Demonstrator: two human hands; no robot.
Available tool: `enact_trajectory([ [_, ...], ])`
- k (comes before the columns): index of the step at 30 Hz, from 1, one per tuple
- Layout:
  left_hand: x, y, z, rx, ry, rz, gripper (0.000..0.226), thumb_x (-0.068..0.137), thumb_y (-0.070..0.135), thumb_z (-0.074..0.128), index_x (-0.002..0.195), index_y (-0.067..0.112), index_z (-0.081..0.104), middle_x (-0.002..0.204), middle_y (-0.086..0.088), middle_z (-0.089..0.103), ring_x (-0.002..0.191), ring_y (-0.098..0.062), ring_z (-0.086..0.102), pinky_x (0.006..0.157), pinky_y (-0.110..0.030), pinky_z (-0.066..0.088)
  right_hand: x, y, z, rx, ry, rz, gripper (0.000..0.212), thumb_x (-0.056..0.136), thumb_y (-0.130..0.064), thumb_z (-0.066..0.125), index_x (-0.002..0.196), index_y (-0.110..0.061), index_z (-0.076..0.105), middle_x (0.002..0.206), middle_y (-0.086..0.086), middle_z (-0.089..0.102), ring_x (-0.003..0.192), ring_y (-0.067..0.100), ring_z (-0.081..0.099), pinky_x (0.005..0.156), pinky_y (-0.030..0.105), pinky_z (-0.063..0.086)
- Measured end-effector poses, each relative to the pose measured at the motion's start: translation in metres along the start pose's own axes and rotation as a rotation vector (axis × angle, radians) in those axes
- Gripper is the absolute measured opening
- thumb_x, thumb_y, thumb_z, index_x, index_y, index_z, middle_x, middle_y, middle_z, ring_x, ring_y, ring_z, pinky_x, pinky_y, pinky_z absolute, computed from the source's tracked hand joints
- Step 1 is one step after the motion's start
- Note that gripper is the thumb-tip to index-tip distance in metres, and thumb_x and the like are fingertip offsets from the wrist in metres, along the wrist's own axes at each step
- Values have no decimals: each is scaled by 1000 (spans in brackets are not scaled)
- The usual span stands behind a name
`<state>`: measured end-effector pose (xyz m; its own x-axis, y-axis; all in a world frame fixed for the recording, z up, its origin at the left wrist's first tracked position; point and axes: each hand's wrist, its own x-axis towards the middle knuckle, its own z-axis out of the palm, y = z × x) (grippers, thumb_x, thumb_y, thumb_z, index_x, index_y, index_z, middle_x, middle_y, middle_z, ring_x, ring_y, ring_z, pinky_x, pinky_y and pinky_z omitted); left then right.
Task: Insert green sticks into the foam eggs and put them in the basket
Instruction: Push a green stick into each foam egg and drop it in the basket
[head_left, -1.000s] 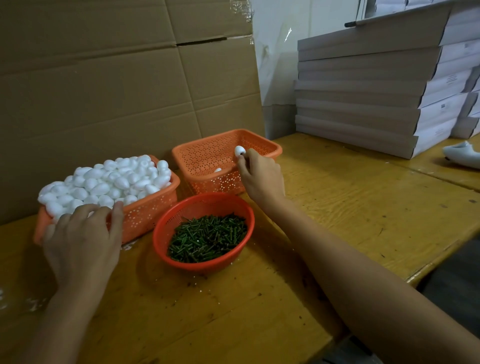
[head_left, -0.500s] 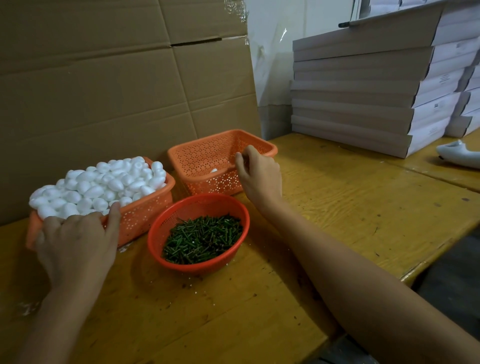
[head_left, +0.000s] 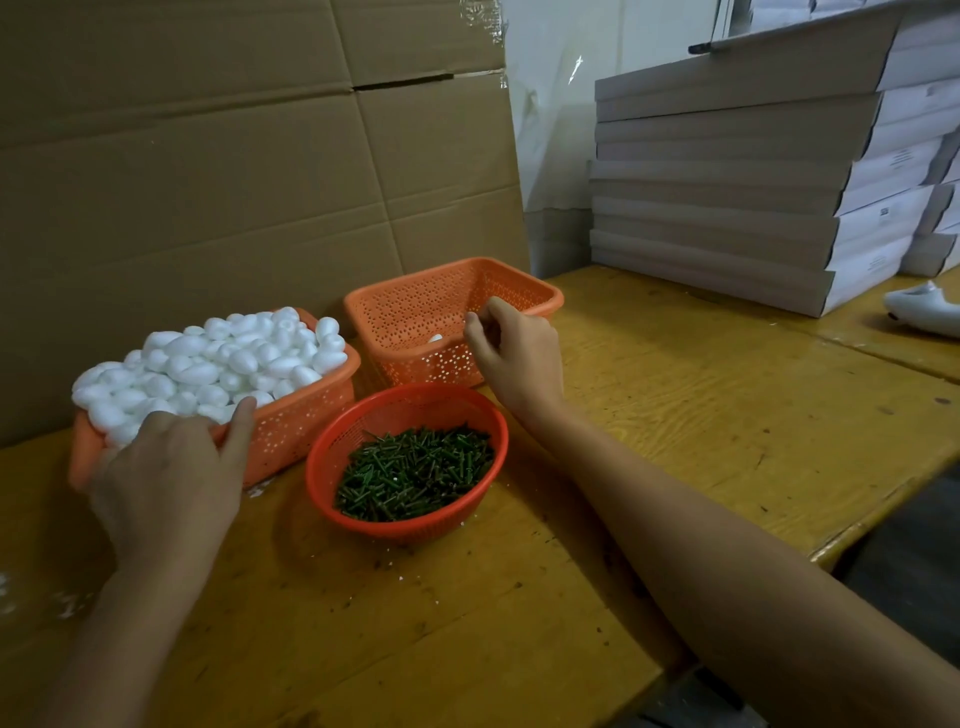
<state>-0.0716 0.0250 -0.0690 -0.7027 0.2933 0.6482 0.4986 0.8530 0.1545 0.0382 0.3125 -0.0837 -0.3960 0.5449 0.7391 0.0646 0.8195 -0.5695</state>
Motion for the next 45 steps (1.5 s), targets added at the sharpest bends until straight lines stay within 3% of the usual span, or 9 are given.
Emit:
enact_trajectory([
  [4, 0, -3, -1, -82, 37, -1, 68, 104, 59, 45, 67, 7, 69, 79, -17, 66, 65, -35, 59, 61, -43, 41, 0, 1, 0, 8, -1, -3, 31, 104, -32, 58, 78, -15, 60, 59, -4, 58, 52, 14, 56, 50, 41, 46],
  [8, -3, 1, 0, -201, 87, 29, 47, 109, 38, 55, 83, 3, 74, 85, -18, 71, 70, -29, 55, 65, -45, 45, 0, 0, -1, 10, -3, -9, 31, 104, -31, 58, 78, -13, 60, 59, -3, 58, 51, 16, 56, 50, 41, 46],
  [14, -3, 4, 1, -142, 113, 92, 35, 108, 21, 58, 92, -5, 75, 89, -25, 72, 83, -43, 60, 68, -49, 44, 0, -1, -3, 7, 1, -8, 30, 104, -31, 59, 79, -13, 60, 59, -3, 59, 52, 15, 56, 50, 40, 45],
  [22, -2, 5, -1, -11, 71, 148, 29, 108, 21, 53, 93, 0, 66, 74, -20, 67, 66, -37, 57, 54, -41, 36, 0, -1, -2, 14, -8, -21, 31, 104, -31, 58, 78, -13, 60, 59, -3, 58, 51, 15, 56, 49, 41, 47],
  [27, 0, 0, -1, -31, 49, 215, 30, 112, 24, 42, 94, 6, 59, 73, -14, 66, 61, -34, 58, 52, -42, 41, 1, 0, -3, 30, 9, -24, 31, 104, -30, 59, 77, -15, 59, 57, -7, 55, 49, 11, 54, 46, 26, 35],
  [33, 1, -4, 2, -99, 75, 199, 26, 110, 24, 51, 96, 5, 63, 77, -15, 69, 65, -37, 62, 54, -43, 44, 1, -1, -2, 24, -24, -33, 31, 104, -31, 58, 78, -14, 60, 59, -4, 59, 51, 14, 56, 48, 36, 44],
  [41, 2, -10, 8, -295, 210, 47, 13, 102, 16, 68, 95, 7, 72, 91, -16, 74, 82, -37, 67, 71, -41, 41, 2, 1, -1, 32, -19, -27, 30, 103, -32, 58, 78, -16, 60, 59, -6, 59, 50, 12, 57, 48, 37, 47],
  [45, 4, -12, 8, -477, 244, -12, 6, 95, 11, 74, 99, 8, 77, 98, -14, 77, 88, -35, 71, 84, -52, 57, 2, 1, -1, 41, -13, -36, 30, 103, -32, 58, 77, -17, 59, 59, -6, 58, 50, 11, 56, 47, 32, 44],
])
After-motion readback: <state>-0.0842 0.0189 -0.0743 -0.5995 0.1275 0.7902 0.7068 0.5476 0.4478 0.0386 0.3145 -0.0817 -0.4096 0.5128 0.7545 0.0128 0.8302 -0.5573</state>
